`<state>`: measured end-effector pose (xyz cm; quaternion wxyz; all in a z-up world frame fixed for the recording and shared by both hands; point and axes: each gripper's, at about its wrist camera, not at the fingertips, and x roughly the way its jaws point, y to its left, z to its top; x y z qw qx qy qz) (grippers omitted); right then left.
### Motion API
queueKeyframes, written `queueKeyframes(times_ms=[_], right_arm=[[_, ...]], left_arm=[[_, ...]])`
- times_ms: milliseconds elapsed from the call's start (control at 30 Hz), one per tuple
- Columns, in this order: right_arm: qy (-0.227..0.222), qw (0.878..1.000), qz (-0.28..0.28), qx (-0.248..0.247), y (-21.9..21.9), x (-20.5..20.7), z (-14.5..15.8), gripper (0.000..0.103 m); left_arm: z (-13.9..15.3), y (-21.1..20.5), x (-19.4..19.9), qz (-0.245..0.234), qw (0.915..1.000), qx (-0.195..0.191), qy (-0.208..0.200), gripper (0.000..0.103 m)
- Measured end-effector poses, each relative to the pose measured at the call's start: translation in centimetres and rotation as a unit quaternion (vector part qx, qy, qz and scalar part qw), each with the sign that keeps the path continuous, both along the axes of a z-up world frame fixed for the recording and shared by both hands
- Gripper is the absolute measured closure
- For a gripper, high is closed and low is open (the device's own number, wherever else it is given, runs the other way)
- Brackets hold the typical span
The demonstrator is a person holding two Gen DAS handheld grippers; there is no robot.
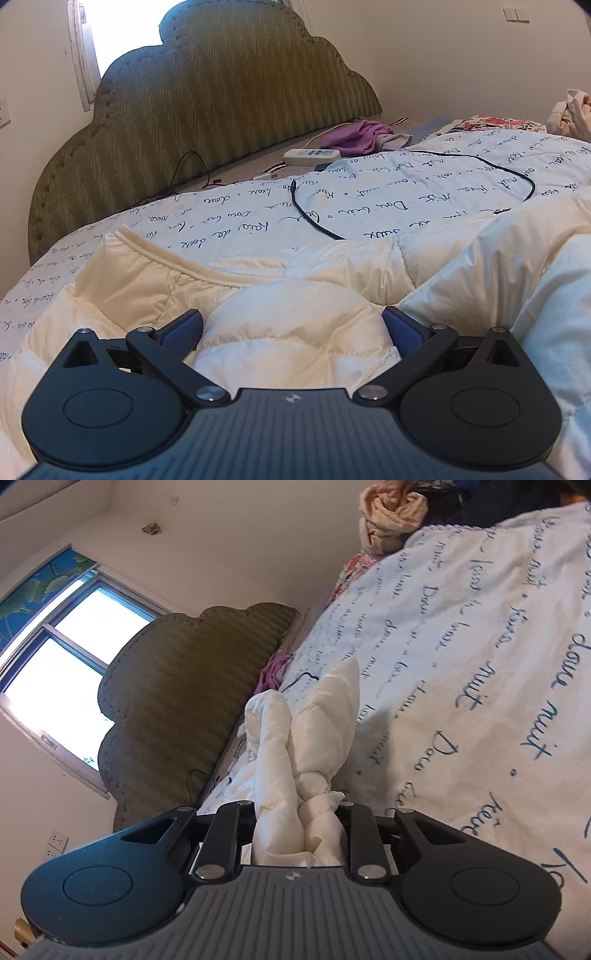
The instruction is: Fold small clothes
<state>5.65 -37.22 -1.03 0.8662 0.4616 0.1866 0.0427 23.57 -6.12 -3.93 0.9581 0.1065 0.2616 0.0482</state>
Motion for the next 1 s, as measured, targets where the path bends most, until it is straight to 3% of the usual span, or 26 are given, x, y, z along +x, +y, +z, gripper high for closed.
queueKeyframes(times_ms=[300, 733, 1000], right_arm=[[-0.05, 0.997, 0.04, -0.042, 3.4, 1.0, 5.3, 0.078], [-0.096, 0.982, 0.142, -0.075, 10.6, 3.7, 10.6, 0.078], [-0.094, 0.983, 0.141, -0.069, 11.0, 3.7, 11.1, 0.078]], left_arm=[[-0.1, 0.0, -0.1, 0.001, 1.0, 0.003, -0.003, 0.0], [-0.6, -1.6, -0.4, 0.011, 0.9979, 0.06, -0.02, 0.0], [0.3, 0.0, -0.2, 0.005, 1.0, 0.007, -0.004, 0.0]])
